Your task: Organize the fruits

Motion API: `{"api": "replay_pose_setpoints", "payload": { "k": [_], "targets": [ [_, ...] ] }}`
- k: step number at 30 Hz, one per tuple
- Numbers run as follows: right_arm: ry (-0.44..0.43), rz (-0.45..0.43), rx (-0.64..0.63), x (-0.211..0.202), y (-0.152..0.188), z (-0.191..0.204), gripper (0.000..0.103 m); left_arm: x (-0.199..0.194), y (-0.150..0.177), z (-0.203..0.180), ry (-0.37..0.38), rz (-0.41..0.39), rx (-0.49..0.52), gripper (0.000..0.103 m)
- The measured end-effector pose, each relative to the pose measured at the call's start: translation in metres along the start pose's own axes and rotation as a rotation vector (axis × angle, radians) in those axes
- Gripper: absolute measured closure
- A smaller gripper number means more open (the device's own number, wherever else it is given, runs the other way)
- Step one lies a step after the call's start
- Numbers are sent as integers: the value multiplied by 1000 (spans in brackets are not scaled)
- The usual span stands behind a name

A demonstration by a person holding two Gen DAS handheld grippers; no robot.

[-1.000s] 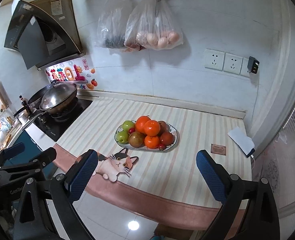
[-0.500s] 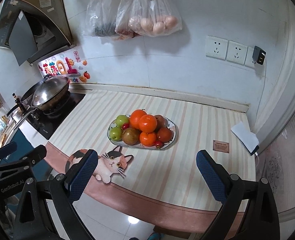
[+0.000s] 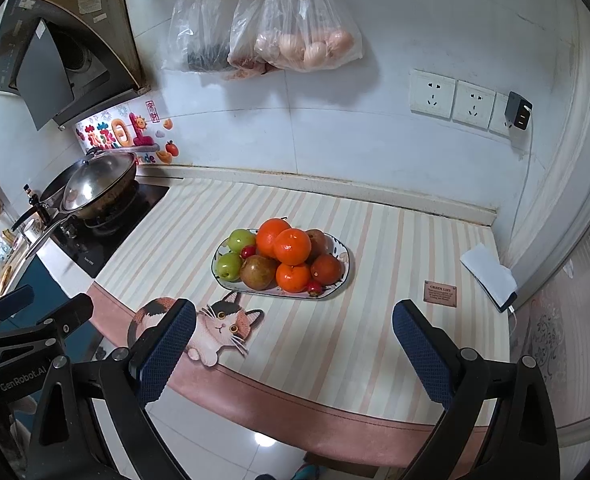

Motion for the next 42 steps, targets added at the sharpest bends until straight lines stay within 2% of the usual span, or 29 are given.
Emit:
{"api": "replay_pose_setpoints", "payload": {
  "k": [42],
  "targets": [
    [-21,18,-18,1,3,5,2,1,1,9,18,11,8,2]
  ]
}}
Point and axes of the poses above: each gripper's, at about its wrist camera, not at the fingertips, and x roughly the way its jaws point, z to its left, y to its underside, the point moved 3 cm from there along x, roughly the way its jaws point, and after that the axes turned 9 degrees about -y, right-handed, at the moved point
